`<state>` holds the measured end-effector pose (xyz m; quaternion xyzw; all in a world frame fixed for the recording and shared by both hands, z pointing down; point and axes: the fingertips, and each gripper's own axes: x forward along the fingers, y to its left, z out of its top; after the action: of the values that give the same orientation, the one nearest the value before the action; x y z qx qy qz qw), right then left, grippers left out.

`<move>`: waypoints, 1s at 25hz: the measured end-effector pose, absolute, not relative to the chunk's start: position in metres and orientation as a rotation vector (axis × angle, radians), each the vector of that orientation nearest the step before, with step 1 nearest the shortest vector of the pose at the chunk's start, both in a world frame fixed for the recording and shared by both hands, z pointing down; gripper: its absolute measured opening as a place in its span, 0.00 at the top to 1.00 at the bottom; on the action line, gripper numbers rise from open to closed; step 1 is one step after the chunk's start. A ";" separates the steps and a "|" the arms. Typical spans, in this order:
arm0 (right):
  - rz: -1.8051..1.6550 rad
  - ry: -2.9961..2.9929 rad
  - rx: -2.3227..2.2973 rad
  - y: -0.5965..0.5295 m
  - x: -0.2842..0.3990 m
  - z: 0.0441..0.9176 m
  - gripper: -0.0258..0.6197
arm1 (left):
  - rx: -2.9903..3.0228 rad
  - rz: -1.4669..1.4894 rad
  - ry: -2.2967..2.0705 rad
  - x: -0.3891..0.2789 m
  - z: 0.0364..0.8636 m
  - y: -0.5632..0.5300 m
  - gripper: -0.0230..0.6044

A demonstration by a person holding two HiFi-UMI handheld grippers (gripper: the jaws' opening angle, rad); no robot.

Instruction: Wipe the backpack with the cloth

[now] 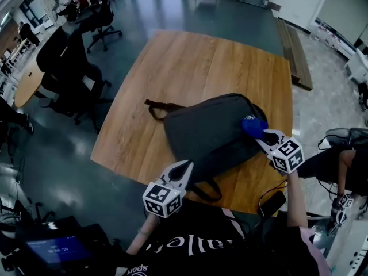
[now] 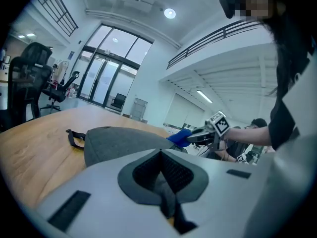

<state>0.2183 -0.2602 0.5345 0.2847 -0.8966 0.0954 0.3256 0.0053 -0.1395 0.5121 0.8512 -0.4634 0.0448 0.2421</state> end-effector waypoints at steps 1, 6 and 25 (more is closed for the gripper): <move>0.267 -2.345 0.771 -0.250 0.224 0.534 0.86 | 2.337 0.123 -1.250 0.007 0.511 -0.140 0.97; 0.386 -2.332 0.858 -0.201 0.239 0.541 0.86 | 2.373 0.113 -1.201 0.014 0.506 -0.145 0.97; 0.229 -2.348 0.993 -0.357 0.264 0.483 0.86 | 2.362 0.090 -1.227 0.016 0.498 -0.168 0.97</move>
<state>0.2644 -0.3568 0.4834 0.3717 -0.8787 0.0858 0.2869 0.0156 -0.1683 0.4977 0.8617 -0.4475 0.0328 0.2371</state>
